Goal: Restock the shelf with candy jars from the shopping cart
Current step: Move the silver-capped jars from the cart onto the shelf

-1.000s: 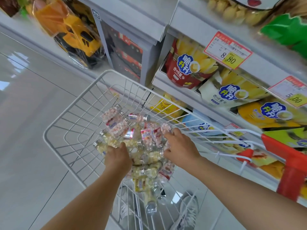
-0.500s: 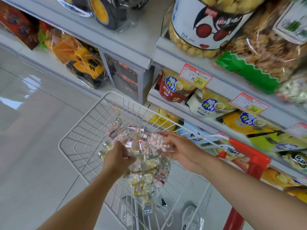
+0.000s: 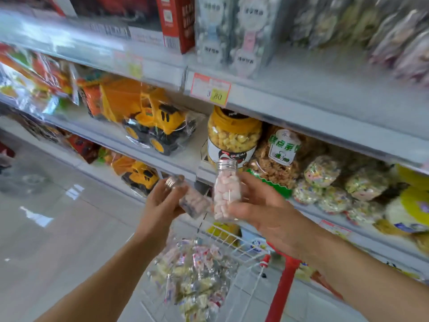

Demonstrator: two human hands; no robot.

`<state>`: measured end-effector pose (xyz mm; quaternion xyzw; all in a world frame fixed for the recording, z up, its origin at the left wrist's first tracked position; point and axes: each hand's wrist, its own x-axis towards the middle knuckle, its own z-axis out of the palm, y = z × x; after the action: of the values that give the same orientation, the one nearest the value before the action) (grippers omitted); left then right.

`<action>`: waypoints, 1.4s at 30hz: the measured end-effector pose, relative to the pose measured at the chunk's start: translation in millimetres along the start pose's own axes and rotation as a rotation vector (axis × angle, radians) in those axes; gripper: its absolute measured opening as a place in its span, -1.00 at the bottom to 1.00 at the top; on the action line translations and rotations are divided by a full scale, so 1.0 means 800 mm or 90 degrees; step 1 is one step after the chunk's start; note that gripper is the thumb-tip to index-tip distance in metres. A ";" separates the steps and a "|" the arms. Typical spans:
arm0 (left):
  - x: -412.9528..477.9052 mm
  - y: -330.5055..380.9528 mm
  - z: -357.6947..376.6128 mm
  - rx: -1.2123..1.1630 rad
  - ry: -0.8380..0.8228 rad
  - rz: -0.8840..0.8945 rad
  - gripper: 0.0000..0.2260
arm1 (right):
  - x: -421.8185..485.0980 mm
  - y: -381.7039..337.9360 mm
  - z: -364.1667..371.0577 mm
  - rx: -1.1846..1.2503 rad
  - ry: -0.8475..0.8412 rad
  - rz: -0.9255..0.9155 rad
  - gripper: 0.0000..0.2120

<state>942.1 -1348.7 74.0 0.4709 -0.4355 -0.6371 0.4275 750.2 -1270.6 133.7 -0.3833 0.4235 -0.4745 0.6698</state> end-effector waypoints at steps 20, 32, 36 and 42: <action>0.035 0.207 0.356 0.414 -0.176 0.431 -0.70 | -0.092 -0.235 -0.172 -0.846 0.626 -0.226 -0.26; 0.077 0.194 0.397 0.530 -0.313 0.404 -0.60 | -0.081 -0.223 -0.213 -0.814 0.576 -0.252 -0.32; 0.090 0.197 0.384 0.506 -0.436 0.308 -0.75 | -0.080 -0.223 -0.224 -0.679 0.533 -0.255 -0.42; 0.104 0.195 0.383 0.422 -0.485 0.244 -0.78 | -0.079 -0.222 -0.227 -0.671 0.552 -0.279 -0.63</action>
<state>649.5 -1420.9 258.5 0.2281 -0.8155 -0.5019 0.1762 513.4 -1275.3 246.0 -0.5087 0.7378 -0.4400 0.0564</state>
